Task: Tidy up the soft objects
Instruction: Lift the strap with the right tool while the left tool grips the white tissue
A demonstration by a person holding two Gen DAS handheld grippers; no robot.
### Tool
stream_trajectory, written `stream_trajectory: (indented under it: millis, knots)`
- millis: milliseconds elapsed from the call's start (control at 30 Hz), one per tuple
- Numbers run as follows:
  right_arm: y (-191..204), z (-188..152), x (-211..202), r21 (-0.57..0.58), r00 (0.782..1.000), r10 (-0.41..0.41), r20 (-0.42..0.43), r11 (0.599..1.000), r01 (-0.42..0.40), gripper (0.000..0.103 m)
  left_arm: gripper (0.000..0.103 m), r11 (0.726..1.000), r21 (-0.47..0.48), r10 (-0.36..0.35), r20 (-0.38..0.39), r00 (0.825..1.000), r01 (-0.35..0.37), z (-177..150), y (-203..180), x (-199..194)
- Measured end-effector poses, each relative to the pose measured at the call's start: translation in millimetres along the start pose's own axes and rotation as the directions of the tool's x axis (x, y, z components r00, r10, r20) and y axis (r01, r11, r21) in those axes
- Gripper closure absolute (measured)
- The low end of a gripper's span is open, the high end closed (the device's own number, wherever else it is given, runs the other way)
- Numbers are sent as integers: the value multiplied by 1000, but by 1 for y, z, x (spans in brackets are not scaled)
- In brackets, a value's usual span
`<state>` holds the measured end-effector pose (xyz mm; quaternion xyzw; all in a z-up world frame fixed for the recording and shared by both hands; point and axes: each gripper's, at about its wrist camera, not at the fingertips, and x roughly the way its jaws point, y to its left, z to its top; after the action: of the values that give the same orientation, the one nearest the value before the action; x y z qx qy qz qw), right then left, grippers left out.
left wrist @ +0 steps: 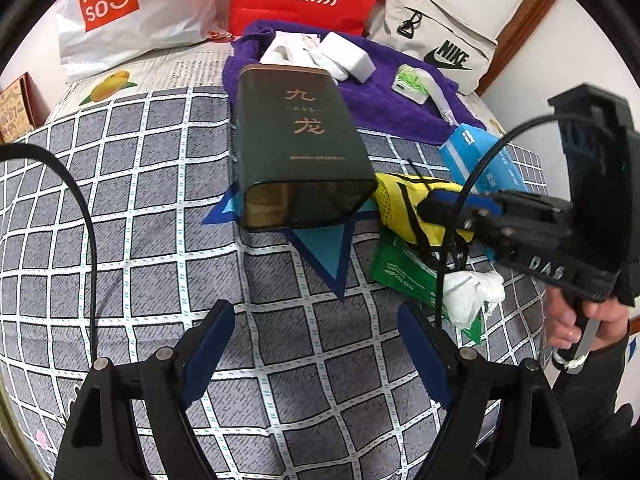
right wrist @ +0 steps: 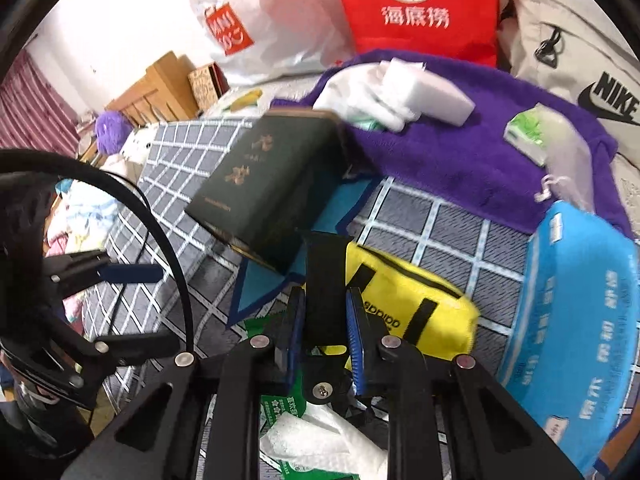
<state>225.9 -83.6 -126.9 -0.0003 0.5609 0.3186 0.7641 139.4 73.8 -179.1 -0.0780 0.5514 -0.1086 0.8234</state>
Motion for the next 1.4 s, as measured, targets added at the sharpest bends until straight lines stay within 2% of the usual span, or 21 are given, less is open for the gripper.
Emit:
stream_trajectory:
  millis: [100, 267, 500, 667, 767, 900, 967, 1000, 1067, 1133, 1200, 1400]
  knots:
    - [-1, 2, -18, 0, 999, -2, 36, 1000, 2, 82, 20, 1000, 9, -5, 0, 1000, 5, 1, -5, 0]
    - [-8, -3, -57, -3, 994, -52, 95, 999, 52, 82, 20, 999, 36, -15, -1, 1000, 15, 2, -21, 1]
    - [-38, -42, -120, 54, 974, -147, 172, 989, 140, 82, 20, 985, 168, -37, -9, 999, 38, 3, -73, 11]
    - [-64, -72, -144, 122, 961, -212, 176, 974, 193, 82, 20, 957, 289, -10, 2, 1000, 9, 0, -117, 23]
    - [-79, -89, -151, 168, 956, -237, 171, 963, 209, 82, 20, 930, 364, 44, 21, 999, -48, -3, -140, 34]
    - [-99, -110, -152, 225, 957, -247, 150, 951, 210, 82, 21, 892, 441, 107, 7, 994, -99, -10, -160, 55]
    - [-107, -117, -150, 247, 958, -255, 133, 944, 217, 82, 28, 884, 455, 127, -5, 992, -110, -11, -163, 65]
    - [-109, -120, -150, 254, 958, -257, 128, 942, 219, 82, 38, 882, 458, 130, -9, 991, -111, -12, -164, 69]
    - [-114, -124, -150, 267, 958, -258, 122, 939, 218, 82, 46, 881, 461, 129, -15, 992, -108, -13, -165, 74]
    - [-117, -124, -149, 273, 959, -253, 124, 938, 213, 82, 68, 891, 446, 90, -6, 996, -78, -12, -164, 70]
    - [-117, -123, -148, 277, 961, -243, 129, 940, 201, 82, 81, 903, 428, 41, -26, 999, -26, -10, -161, 65]
    - [-113, -115, -142, 264, 967, -217, 135, 948, 176, 82, 90, 916, 396, -52, -40, 998, 64, -10, -152, 48]
